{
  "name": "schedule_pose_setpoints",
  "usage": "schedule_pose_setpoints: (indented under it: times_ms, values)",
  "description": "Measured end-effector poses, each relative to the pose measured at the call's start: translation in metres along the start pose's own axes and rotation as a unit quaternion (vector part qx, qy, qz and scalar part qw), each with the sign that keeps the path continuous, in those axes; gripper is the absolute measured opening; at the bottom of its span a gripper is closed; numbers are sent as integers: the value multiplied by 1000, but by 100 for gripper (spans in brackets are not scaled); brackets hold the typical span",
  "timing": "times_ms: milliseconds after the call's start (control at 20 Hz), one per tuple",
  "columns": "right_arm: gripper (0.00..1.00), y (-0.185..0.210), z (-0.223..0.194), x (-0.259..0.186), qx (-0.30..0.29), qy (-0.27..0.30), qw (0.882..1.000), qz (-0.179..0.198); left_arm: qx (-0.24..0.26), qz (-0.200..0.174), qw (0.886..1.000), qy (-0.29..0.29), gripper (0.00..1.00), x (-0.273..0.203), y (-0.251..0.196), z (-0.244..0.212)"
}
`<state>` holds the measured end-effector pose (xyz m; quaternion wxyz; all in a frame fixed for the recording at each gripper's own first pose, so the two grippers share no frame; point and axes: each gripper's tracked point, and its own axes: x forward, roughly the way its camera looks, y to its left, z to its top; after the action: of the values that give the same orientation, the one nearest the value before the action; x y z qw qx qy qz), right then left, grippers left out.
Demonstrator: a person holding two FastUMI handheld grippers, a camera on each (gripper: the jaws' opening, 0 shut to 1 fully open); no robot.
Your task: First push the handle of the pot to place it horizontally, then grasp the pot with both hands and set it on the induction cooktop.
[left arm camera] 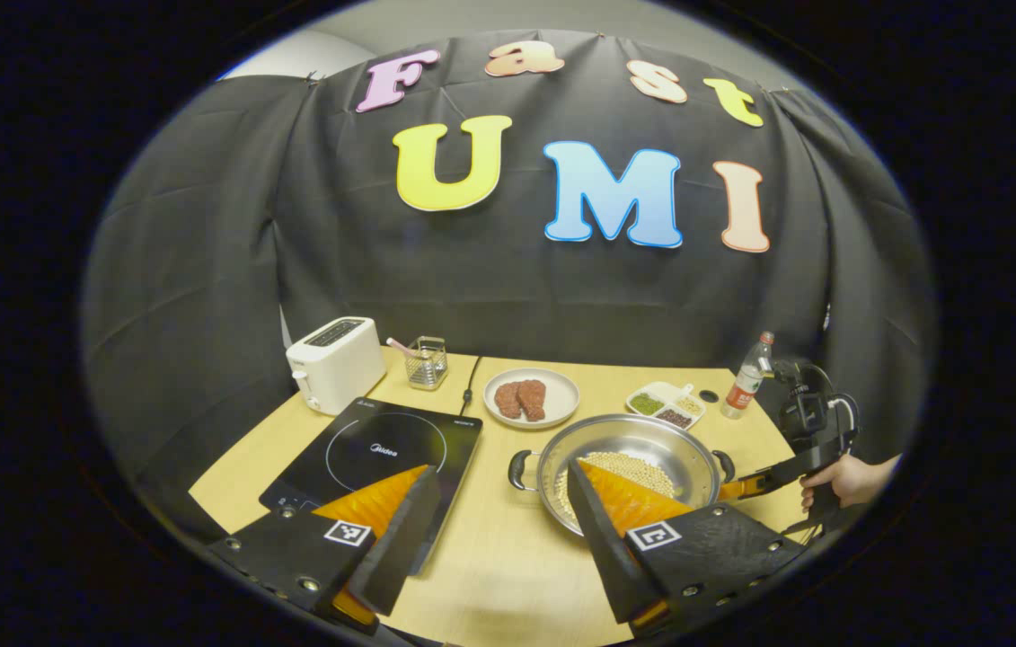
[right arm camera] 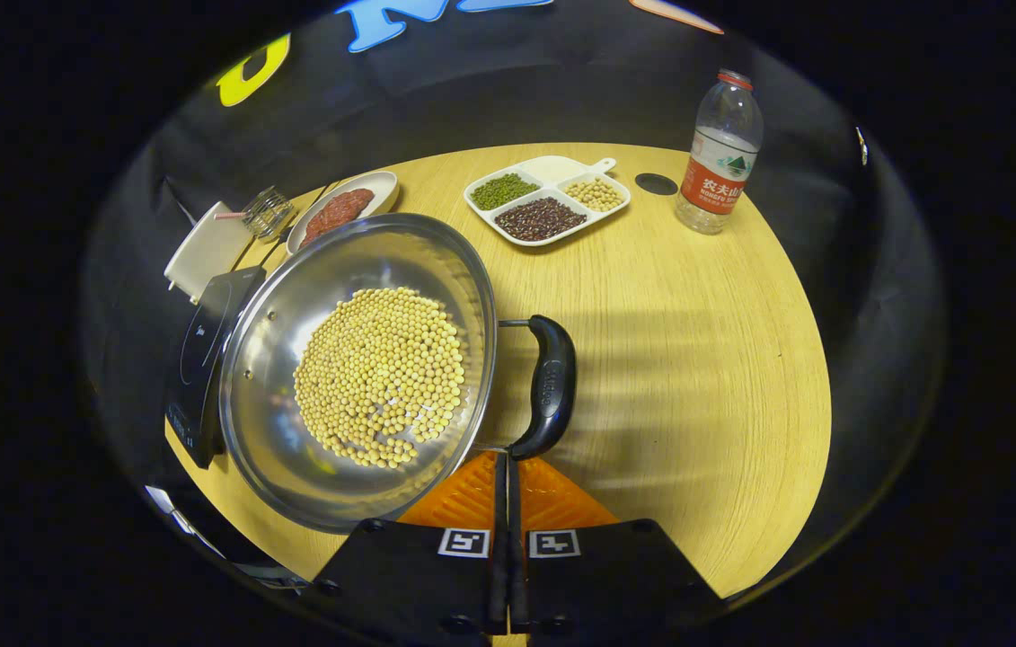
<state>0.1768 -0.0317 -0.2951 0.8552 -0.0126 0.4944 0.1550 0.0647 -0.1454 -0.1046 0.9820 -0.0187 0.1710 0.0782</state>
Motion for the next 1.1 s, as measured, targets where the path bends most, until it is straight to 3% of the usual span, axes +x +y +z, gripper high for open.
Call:
schedule_pose_setpoints:
  times_ms: [150,200,350,450,500,550,600,650,700,750,800,900,1100]
  values:
    - [2,-3,1,-9,4,-11,999,-30,-5,-16,1000,1,82,3,23,-4]
    - [2,-1,0,-14,8,-18,999,-38,-10,-24,1000,3,88,3,30,-6]
    - [7,7,2,-36,31,-44,997,-53,-23,-42,998,27,85,10,59,-22]
    - [27,14,0,-50,45,-54,996,-57,-7,-71,997,41,82,13,68,-35]
    - [46,20,-1,-57,51,-60,995,-57,-3,-84,996,41,82,16,75,-37]
    - [61,22,0,-64,55,-69,994,-65,-5,-100,994,45,88,22,81,-41]
    - [89,22,0,-70,61,-79,992,-73,-11,-112,992,50,82,26,87,-47]
    - [100,24,2,-77,67,-88,990,-83,-18,-119,991,53,82,32,92,-50]
    - [99,27,3,-84,72,-95,989,-89,-26,-128,990,53,94,38,95,-50]
    - [98,30,6,-91,74,-101,988,-90,-33,-137,989,50,82,45,97,-47]
    - [98,35,9,-97,75,-105,988,-89,-37,-146,987,49,88,52,98,-43]
    - [98,37,16,-106,71,-114,986,-96,-41,-167,984,52,88,64,96,-37]
    - [98,49,40,-114,83,-140,984,-75,-42,-199,977,63,88,88,83,-20]
